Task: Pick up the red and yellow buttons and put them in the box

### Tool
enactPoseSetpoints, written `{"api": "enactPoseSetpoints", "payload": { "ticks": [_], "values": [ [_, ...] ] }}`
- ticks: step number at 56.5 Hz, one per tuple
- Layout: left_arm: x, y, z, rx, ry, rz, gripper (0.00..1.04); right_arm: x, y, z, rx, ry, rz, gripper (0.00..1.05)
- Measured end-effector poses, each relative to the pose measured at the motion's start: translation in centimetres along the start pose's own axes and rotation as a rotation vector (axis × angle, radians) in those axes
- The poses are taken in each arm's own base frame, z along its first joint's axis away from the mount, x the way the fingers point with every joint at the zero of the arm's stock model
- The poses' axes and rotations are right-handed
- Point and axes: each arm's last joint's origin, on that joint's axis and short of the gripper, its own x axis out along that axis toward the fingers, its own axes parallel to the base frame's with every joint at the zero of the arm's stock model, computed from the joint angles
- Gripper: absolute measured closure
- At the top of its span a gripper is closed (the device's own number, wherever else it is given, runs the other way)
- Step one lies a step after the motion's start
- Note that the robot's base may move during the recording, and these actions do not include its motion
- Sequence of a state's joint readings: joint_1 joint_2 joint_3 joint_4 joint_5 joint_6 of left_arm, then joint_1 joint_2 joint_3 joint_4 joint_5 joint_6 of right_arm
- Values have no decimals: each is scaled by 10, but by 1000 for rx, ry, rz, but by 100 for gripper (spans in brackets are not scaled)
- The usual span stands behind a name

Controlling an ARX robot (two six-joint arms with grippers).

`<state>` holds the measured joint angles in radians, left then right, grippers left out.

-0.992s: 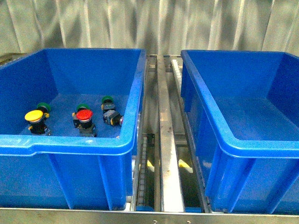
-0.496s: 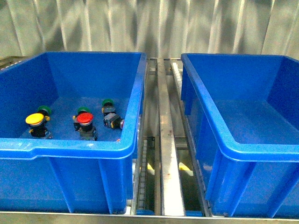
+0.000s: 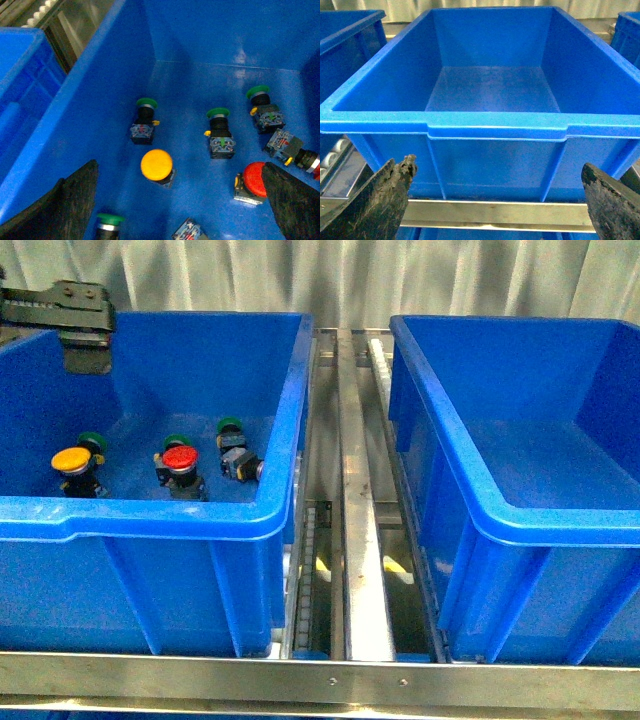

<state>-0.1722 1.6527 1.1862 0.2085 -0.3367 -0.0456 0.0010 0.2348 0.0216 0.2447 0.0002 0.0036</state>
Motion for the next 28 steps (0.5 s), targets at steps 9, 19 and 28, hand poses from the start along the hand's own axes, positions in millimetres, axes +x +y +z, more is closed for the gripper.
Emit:
{"api": "enactPoseSetpoints", "payload": {
  "ticks": [9, 19, 28],
  "values": [
    [22, -19, 3, 10, 9, 12, 8, 0, 0, 0, 0, 0, 0, 6],
    [45, -37, -6, 10, 75, -17, 8, 0, 0, 0, 0, 0, 0, 6],
    [59, -52, -18, 23, 128, -44, 8, 0, 0, 0, 0, 0, 0, 6]
  ]
}}
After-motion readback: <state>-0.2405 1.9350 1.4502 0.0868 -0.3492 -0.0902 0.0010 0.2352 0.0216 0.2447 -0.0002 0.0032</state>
